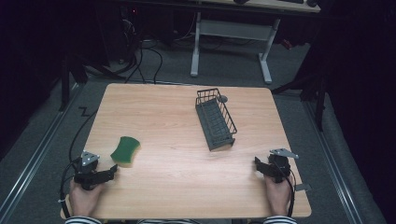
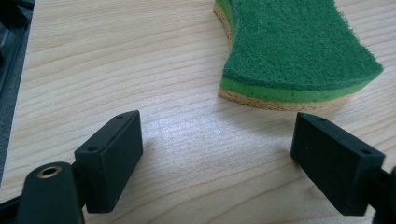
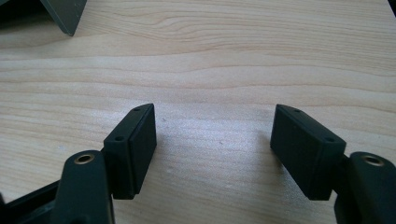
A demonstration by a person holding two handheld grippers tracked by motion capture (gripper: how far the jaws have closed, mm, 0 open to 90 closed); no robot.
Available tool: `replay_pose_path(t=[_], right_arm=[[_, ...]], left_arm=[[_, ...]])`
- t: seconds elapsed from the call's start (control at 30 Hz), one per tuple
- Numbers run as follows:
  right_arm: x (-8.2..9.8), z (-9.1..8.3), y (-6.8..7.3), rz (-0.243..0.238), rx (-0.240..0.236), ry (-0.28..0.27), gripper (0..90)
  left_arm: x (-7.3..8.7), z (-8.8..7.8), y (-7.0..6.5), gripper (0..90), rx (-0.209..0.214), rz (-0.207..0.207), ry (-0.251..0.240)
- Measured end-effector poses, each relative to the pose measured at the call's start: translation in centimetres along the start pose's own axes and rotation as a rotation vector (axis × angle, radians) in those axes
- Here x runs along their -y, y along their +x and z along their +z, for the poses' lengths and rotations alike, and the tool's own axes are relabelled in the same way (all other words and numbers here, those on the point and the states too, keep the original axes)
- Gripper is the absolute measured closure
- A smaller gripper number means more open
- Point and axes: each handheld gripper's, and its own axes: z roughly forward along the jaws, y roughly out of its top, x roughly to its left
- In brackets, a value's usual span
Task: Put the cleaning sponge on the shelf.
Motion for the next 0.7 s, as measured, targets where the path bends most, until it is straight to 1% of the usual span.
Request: replay_pose_path(t=[0.4, 0.5, 0.7], right_arm=[[0.00, 0.02, 0.00, 0.000, 0.000, -0.003, 31.6], [0.04, -0.04, -0.16, -0.008, -0.012, -0.001, 32.3], [0.05, -0.04, -0.13, -0.011, -0.009, -0.002, 32.4]], left_arm=[[-0.01, -0.02, 0.00, 17.1, 0.001, 0.002, 0.003], [-0.01, -0.02, -0.01, 17.1, 0.000, 0.001, 0.003], [-0.01, 0.00, -0.03, 17.2, 0.000, -0.002, 0.001]])
